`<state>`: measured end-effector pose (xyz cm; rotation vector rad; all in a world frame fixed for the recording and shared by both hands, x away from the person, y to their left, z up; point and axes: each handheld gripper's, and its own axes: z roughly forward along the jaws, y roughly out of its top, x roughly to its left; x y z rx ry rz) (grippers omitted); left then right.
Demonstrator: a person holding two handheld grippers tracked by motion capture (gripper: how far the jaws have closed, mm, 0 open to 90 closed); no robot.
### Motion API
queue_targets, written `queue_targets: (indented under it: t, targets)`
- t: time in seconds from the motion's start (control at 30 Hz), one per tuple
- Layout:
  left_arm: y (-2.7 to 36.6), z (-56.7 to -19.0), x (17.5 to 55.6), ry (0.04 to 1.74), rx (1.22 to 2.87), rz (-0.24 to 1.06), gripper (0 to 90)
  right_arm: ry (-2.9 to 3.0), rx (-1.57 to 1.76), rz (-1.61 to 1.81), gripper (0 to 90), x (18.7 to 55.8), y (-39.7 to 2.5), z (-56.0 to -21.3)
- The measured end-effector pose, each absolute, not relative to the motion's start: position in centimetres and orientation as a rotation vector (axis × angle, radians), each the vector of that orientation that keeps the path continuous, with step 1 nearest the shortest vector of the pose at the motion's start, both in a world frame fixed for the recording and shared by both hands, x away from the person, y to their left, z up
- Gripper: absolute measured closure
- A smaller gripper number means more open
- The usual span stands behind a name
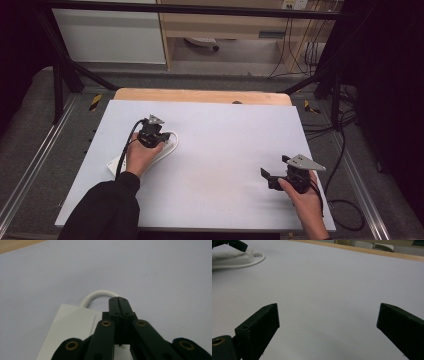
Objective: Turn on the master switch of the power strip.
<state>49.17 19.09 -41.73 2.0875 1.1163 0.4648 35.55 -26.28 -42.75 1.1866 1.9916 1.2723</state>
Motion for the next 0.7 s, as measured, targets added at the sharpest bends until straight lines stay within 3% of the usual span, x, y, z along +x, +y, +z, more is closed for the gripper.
queue_targets:
  t: [0.2,0.43,0.7]
  targets:
    - [19.01,-41.57,49.07,1.103,2.063,0.474,80.2,1.993,1.187,1.273,4.8,35.53,-26.28,-42.74]
    - [18.99,-41.31,49.08,1.099,2.007,0.483,60.0,1.992,1.188,1.271,4.8,35.56,-26.28,-42.76]
    - [18.88,-41.12,48.97,1.094,1.989,0.502,46.3,1.993,1.187,1.271,4.8,35.57,-26.29,-42.76]
